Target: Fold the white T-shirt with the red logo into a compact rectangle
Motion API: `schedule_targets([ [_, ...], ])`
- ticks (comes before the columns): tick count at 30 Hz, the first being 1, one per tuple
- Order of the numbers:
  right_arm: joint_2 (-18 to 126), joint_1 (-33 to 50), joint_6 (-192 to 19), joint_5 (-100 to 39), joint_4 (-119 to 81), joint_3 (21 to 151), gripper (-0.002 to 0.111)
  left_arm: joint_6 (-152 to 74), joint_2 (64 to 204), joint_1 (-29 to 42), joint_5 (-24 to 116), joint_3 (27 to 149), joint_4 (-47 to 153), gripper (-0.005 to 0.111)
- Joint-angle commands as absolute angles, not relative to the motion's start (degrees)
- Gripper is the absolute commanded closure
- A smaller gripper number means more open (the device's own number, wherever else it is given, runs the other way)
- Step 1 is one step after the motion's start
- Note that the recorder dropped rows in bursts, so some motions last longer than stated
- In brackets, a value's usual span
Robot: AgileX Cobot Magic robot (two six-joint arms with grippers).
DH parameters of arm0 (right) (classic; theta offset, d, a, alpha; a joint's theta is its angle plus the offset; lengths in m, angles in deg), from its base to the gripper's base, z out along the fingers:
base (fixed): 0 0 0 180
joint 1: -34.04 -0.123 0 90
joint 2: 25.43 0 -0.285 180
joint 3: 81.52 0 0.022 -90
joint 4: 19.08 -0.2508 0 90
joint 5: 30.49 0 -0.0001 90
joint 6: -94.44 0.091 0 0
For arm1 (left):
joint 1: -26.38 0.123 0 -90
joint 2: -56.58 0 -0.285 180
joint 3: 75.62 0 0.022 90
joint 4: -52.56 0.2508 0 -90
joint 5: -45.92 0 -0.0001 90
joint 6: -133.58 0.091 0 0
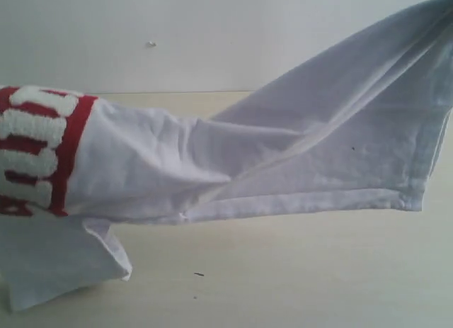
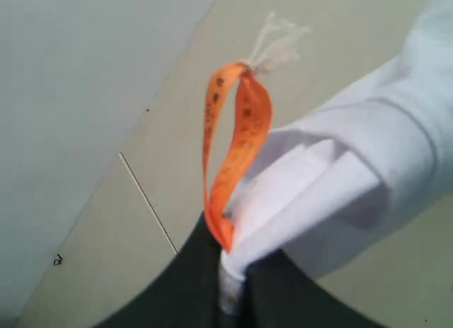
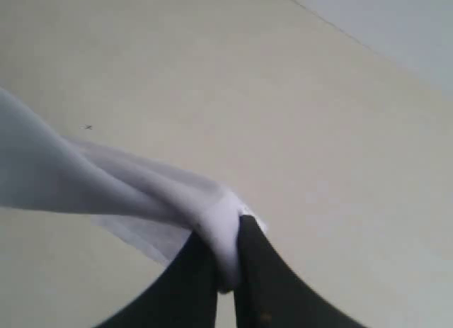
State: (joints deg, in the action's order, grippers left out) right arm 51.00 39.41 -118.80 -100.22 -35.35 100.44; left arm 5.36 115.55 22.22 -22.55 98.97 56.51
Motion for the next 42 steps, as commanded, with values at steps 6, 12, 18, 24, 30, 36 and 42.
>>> schedule_targets([
  [6, 45.78, 35.06, -121.91, -100.45, -31.66, 88.26, 0.108, 4.07, 111.82, 19.88, -24.04, 97.99, 55.03, 0.107],
  [12, 51.24, 33.96, -115.99, -100.45, -26.46, 87.37, 0.108, 3.96, 121.50, 19.88, -24.04, 97.29, 55.00, 0.107],
  [18, 62.80, 34.04, -115.39, -100.45, -24.00, 88.18, 0.108, 8.32, 135.18, 20.90, -24.04, 96.71, 56.38, 0.107],
  [24, 78.15, 34.04, -116.98, -100.45, -20.20, 94.86, 0.108, 13.16, 148.68, 25.39, -21.65, 96.71, 56.42, 0.107],
  [30, 88.66, 34.04, -118.46, -81.70, -10.40, 101.48, 0.108, 13.63, 158.84, 27.63, 6.19, 96.71, 56.81, 0.107],
  [36, 95.82, 33.96, -116.95, -57.72, -9.68, 101.60, 0.097, 11.75, 167.91, 28.67, 26.43, 96.71, 56.81, 0.093],
  [42, 98.54, 34.19, -104.21, -44.57, -2.20, 101.69, 0.063, 9.45, 172.92, 28.70, 40.35, 96.71, 56.91, 0.037],
])
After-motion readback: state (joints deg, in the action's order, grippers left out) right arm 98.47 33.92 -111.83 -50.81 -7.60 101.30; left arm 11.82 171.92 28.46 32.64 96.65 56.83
